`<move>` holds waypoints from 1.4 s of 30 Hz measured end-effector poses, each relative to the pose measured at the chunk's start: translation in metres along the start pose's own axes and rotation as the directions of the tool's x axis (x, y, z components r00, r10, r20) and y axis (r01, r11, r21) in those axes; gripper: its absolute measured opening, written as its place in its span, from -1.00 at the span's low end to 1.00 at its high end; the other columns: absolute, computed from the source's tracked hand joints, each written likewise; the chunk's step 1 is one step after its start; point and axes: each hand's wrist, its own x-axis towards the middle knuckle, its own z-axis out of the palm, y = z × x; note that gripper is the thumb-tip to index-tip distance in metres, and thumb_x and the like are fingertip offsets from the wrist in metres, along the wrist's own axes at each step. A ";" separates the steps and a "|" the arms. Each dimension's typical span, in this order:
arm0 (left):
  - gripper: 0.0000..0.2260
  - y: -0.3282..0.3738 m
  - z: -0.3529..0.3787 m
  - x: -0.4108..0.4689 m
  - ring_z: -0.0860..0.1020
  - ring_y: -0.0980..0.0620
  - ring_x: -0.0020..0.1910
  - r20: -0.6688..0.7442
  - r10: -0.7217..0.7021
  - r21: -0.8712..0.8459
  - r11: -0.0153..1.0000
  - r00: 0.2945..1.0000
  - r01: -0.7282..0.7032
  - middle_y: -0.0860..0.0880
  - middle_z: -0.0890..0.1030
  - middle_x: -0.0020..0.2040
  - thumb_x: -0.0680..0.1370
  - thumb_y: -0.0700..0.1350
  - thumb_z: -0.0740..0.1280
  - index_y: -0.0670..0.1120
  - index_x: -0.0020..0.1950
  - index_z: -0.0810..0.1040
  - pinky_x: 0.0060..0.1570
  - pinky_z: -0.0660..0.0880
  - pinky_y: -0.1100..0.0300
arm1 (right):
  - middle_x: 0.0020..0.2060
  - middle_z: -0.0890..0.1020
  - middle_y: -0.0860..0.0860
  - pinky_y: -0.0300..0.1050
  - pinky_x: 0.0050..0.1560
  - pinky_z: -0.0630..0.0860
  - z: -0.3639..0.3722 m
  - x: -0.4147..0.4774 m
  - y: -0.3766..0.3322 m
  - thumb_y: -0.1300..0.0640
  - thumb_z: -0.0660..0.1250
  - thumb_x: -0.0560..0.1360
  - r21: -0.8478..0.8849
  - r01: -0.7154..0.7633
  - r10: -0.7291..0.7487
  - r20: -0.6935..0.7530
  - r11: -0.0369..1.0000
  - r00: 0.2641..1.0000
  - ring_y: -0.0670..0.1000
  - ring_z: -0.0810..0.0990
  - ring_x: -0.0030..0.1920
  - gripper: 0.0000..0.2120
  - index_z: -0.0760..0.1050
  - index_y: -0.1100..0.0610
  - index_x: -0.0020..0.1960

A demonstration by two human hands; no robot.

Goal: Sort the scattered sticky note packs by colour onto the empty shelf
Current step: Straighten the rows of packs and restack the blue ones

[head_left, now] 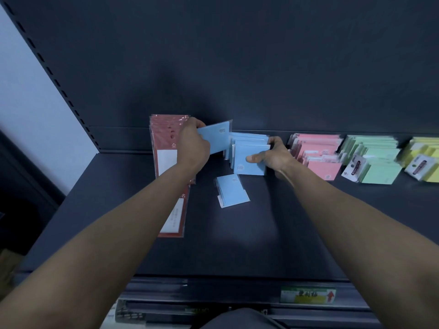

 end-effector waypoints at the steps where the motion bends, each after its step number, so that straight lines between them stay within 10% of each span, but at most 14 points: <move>1: -0.74 0.000 0.000 0.000 0.43 0.00 -0.03 -0.008 -0.009 -0.009 1.000 1.000 0.009 -0.07 0.44 0.00 0.47 -0.42 0.10 -0.21 0.08 0.44 -0.20 0.43 0.16 | 0.00 0.57 0.07 0.06 0.20 0.52 0.000 0.000 0.000 0.37 0.55 0.27 -0.008 0.005 -0.005 0.006 1.000 1.000 0.08 0.58 0.03 -0.38 0.24 0.11 0.13; 8: -0.71 -0.005 0.002 0.003 0.47 -0.08 0.08 -0.048 -0.038 -0.020 0.999 0.998 0.037 -0.17 0.47 0.12 0.45 -0.43 0.12 -0.21 0.10 0.42 -0.15 0.46 0.13 | 0.10 0.59 0.12 0.09 0.22 0.51 -0.005 -0.002 0.002 0.38 0.58 0.18 0.014 0.027 -0.027 0.025 1.000 0.999 0.14 0.59 0.10 -0.30 0.36 0.21 0.23; 11: -0.69 -0.003 0.003 0.003 0.45 -0.06 0.09 -0.075 -0.037 0.001 0.999 0.996 0.038 -0.15 0.46 0.13 0.43 -0.44 0.14 -0.21 0.12 0.42 -0.11 0.47 0.14 | 0.19 0.56 0.10 0.09 0.25 0.49 -0.012 0.002 0.008 0.18 0.64 -0.07 0.011 0.029 -0.029 0.040 1.000 0.999 0.15 0.56 0.17 0.06 0.29 0.20 0.37; 22: -0.72 -0.004 0.024 0.004 0.41 -0.02 -0.05 0.086 -0.053 0.036 0.998 0.995 0.050 -0.10 0.41 0.00 0.43 -0.44 0.11 -0.20 0.07 0.39 -0.17 0.38 0.15 | -0.11 0.62 0.05 -0.13 -0.06 0.58 -0.028 -0.027 0.011 0.48 0.43 0.33 -0.031 0.043 -0.038 0.156 0.999 0.987 0.09 0.62 -0.04 -0.52 0.37 0.15 0.12; 34: -0.70 -0.009 0.050 0.011 0.44 0.12 -0.29 0.346 -0.186 -0.307 0.903 0.920 0.299 0.03 0.53 -0.22 0.55 -0.39 0.12 -0.06 -0.17 0.51 -0.42 0.40 0.33 | 0.14 0.58 0.07 -0.07 0.17 0.52 -0.030 -0.018 0.012 0.43 0.45 0.36 -0.088 0.040 -0.023 0.184 0.995 0.983 0.08 0.59 0.12 -0.48 0.38 0.07 0.19; 38: -0.83 -0.013 0.057 0.011 0.44 0.06 -0.14 0.397 -0.261 -0.450 0.780 0.880 0.434 0.03 0.49 -0.15 0.60 -0.22 0.18 -0.12 0.17 0.46 -0.26 0.38 0.27 | 0.11 0.51 -0.03 -0.17 0.19 0.42 -0.028 -0.016 0.007 0.35 0.45 0.40 -0.177 0.039 -0.008 0.172 0.983 0.985 0.01 0.52 0.11 -0.41 0.27 0.04 0.30; 42: -0.37 -0.021 0.051 0.013 0.52 0.02 -0.02 0.519 -0.254 -0.405 0.768 0.816 0.497 -0.03 0.56 -0.01 0.24 -0.07 0.45 -0.18 0.27 0.37 -0.03 0.40 0.18 | 0.16 0.56 0.08 -0.08 0.23 0.48 -0.023 -0.011 0.003 0.36 0.43 0.42 -0.174 0.031 -0.003 0.158 0.984 0.987 0.07 0.56 0.14 -0.36 0.21 0.14 0.38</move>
